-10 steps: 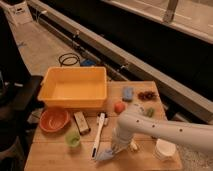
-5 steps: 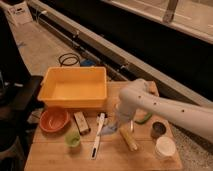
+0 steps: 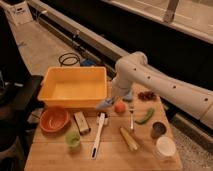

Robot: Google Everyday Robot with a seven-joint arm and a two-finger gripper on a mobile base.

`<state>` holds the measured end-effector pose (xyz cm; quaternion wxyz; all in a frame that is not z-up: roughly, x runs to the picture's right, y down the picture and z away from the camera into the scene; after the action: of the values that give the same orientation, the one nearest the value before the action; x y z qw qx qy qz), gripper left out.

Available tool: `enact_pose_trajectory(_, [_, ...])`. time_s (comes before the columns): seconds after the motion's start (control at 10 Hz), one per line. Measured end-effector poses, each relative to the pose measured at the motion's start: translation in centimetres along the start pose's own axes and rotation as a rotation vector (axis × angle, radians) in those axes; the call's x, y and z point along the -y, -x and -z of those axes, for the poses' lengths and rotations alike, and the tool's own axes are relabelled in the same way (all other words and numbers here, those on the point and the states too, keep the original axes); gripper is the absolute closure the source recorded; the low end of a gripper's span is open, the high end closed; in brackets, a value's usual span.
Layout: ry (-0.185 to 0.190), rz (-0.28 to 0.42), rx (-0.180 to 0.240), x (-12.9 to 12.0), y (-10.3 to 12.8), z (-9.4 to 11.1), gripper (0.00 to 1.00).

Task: Wipe tray with towel

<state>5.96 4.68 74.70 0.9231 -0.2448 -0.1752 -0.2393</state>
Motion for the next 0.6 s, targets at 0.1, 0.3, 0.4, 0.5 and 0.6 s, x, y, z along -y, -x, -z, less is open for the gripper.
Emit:
enact_pose_trajectory(0.1, [0.000, 0.000, 0.000, 0.00, -0.01, -0.03, 1.00])
enact_pose_trajectory(0.3, [-0.002, 0.000, 0.000, 0.00, -0.04, -0.02, 1.00])
enact_pose_trajectory(0.4, [-0.001, 0.000, -0.002, -0.05, -0.03, -0.04, 1.00])
enact_pose_trajectory(0.5, [-0.002, 0.000, -0.007, -0.08, -0.03, -0.04, 1.00])
enact_pose_trajectory(0.6, [-0.022, 0.006, -0.026, 0.29, -0.02, 0.16, 1.00])
